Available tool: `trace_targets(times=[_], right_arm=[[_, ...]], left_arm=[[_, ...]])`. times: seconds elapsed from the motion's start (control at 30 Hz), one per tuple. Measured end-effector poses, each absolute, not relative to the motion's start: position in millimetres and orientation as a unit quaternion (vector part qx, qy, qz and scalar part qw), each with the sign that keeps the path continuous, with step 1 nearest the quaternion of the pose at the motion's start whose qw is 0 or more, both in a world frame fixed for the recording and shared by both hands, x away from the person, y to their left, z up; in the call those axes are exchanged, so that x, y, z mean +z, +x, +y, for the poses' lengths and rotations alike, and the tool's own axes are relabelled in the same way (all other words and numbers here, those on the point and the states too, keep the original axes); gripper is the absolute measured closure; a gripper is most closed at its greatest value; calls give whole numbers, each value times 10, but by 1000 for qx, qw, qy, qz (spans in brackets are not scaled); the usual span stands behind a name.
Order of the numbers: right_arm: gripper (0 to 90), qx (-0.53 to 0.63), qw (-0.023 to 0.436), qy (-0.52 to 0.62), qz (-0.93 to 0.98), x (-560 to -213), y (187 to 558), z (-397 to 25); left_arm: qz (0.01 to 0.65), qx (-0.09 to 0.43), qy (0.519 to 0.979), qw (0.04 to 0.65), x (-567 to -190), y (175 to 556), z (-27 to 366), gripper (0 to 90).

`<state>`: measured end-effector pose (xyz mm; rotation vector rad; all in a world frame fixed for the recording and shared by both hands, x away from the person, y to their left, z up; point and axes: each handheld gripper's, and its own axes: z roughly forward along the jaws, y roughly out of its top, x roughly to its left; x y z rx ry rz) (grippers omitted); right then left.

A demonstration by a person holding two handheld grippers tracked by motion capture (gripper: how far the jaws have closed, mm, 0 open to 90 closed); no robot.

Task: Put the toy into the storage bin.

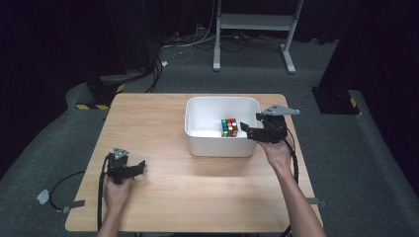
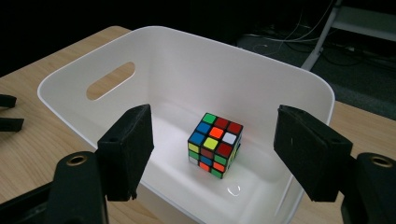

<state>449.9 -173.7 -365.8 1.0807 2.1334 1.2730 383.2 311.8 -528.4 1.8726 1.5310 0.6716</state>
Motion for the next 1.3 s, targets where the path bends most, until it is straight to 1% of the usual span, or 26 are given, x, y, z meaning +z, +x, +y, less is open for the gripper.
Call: trace_targets(times=[0.3, 0.83, 1.3], right_arm=[[285, 464, 213, 388, 767, -3648, 4466, -1783], [306, 485, 222, 400, 745, -3647, 4353, -1998], [305, 489, 224, 401, 742, -3631, 4252, -2076]], left_arm=[[580, 254, 709, 310, -5284, 3832, 3118, 176], [580, 254, 709, 311, -5284, 3831, 3118, 176], [580, 254, 709, 310, -5284, 3831, 3118, 176]])
